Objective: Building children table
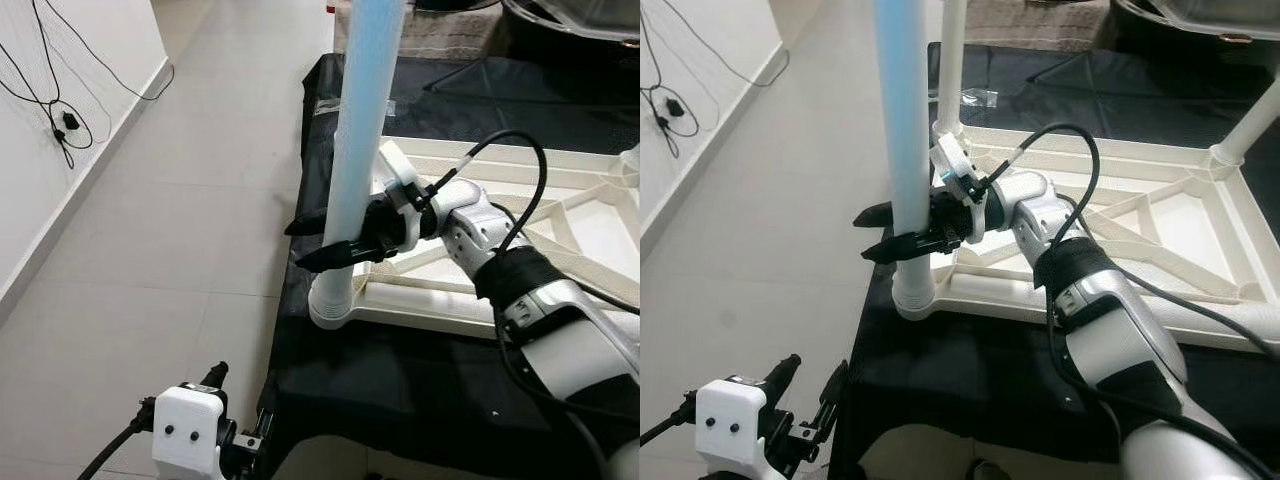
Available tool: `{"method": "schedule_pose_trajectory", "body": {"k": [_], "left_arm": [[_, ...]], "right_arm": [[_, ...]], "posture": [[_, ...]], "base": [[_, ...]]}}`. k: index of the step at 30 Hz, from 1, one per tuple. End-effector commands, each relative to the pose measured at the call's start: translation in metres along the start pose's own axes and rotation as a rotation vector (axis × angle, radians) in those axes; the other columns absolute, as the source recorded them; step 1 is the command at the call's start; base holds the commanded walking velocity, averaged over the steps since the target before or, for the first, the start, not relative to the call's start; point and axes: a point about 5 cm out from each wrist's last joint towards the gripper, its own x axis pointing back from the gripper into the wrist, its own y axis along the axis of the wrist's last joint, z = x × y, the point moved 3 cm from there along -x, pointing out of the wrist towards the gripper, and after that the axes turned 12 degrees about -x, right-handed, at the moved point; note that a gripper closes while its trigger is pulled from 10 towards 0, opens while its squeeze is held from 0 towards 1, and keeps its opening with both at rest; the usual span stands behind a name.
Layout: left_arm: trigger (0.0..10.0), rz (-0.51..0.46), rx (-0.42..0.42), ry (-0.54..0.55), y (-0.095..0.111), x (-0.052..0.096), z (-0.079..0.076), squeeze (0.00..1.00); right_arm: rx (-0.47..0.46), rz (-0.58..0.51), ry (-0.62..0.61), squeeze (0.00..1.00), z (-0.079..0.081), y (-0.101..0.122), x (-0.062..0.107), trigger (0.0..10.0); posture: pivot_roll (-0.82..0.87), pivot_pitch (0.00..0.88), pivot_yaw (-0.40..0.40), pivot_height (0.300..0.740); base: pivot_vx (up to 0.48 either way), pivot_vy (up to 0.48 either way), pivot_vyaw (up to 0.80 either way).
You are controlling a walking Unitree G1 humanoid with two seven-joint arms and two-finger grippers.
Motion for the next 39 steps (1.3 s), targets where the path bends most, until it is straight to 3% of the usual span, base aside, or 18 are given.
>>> {"method": "schedule_pose_trajectory", "body": {"k": [1, 8, 13, 16, 19, 20, 21, 22, 23, 25, 30, 32, 33, 36, 39], "left_arm": [[10.0, 0.018, -0.01, 0.009, -0.005, 0.001, 0.001, 0.0], [10.0, 0.015, -0.012, 0.013, -0.005, -0.001, 0.003, 0.0], [10.0, 0.005, -0.019, 0.02, -0.005, -0.004, 0.006, 0.0], [10.0, 0.003, -0.021, 0.02, -0.005, -0.004, 0.007, 0.0], [10.0, -0.001, -0.023, 0.022, -0.005, -0.006, 0.007, 0.0], [10.0, -0.004, -0.023, 0.025, -0.004, -0.007, 0.008, 0.0], [10.0, -0.004, -0.023, 0.025, -0.004, -0.007, 0.008, 0.0], [10.0, -0.007, -0.025, 0.027, -0.004, -0.007, 0.008, 0.0], [10.0, -0.007, -0.025, 0.027, -0.004, -0.007, 0.008, 0.0], [10.0, -0.011, -0.027, 0.03, -0.003, -0.008, 0.009, 0.0], [10.0, -0.013, -0.029, 0.032, -0.003, -0.009, 0.01, 0.0], [10.0, -0.016, -0.033, 0.034, -0.003, -0.01, 0.012, 0.0], [10.0, -0.016, -0.033, 0.034, -0.003, -0.01, 0.012, 0.0], [10.0, -0.019, -0.039, 0.035, -0.003, -0.011, 0.014, 0.0], [10.0, -0.019, -0.039, 0.035, -0.002, -0.011, 0.014, 0.0]], "right_arm": [[-0.072, 0.01, -0.001, 0.0, -0.001, -0.024, -0.011, 10.0], [-0.071, 0.059, -0.128, 0.0, -0.006, -0.038, -0.013, 10.0], [-0.112, 0.152, -0.325, 0.0, -0.021, -0.048, -0.017, 10.0], [-0.142, 0.169, -0.38, 0.0, -0.026, -0.051, -0.019, 10.0], [-0.181, 0.191, -0.518, 0.0, -0.038, -0.056, -0.019, 10.0], [-0.219, 0.18, -0.608, 0.0, -0.046, -0.057, -0.017, 10.0], [-0.219, 0.18, -0.608, 0.0, -0.046, -0.057, -0.017, 10.0], [-0.256, 0.165, -0.714, 0.0, -0.054, -0.058, -0.012, 10.0], [-0.256, 0.165, -0.714, 0.0, -0.054, -0.058, -0.012, 10.0], [-0.309, 0.116, -0.918, 0.0, -0.067, -0.062, 0.0, 10.0], [-0.337, 0.046, -1.061, 0.0, -0.073, -0.064, 0.01, 10.0], [-0.375, -0.046, -1.222, 0.0, -0.077, -0.066, 0.022, 10.0], [-0.375, -0.046, -1.222, 0.0, -0.077, -0.066, 0.022, 10.0], [-0.408, -0.16, -1.392, 0.0, -0.078, -0.066, 0.035, 10.0], [-0.411, -0.168, -1.418, 0.0, -0.079, -0.066, 0.036, 10.0]], "posture": [[0.11, 0.217, -0.016, 0.74], [0.1, 0.217, -0.016, 0.74], [0.09, 0.215, -0.013, 0.74], [0.09, 0.215, -0.013, 0.74], [0.09, 0.211, -0.014, 0.74], [0.08, 0.211, -0.015, 0.74], [0.08, 0.211, -0.015, 0.74], [0.08, 0.21, -0.016, 0.74], [0.08, 0.21, -0.016, 0.74], [0.08, 0.21, -0.016, 0.74], [0.08, 0.208, -0.015, 0.74], [0.08, 0.207, -0.013, 0.74], [0.08, 0.207, -0.013, 0.74], [0.08, 0.206, -0.013, 0.74], [0.08, 0.206, -0.013, 0.74]], "base": [[0.0, 0.0, 0.0], [0.0, 0.0, 0.0], [0.0, 0.0, 0.0], [0.0, 0.0, 0.0], [0.0, 0.0, 0.0], [0.0, 0.0, 0.0], [0.0, 0.0, 0.0], [0.0, 0.0, 0.0], [0.0, 0.0, 0.0], [0.0, 0.0, 0.0], [0.0, 0.0, 0.0], [0.0, 0.0, 0.0], [0.0, 0.0, 0.0], [0.0, 0.0, 0.0], [0.0, 0.0, 0.0]]}}
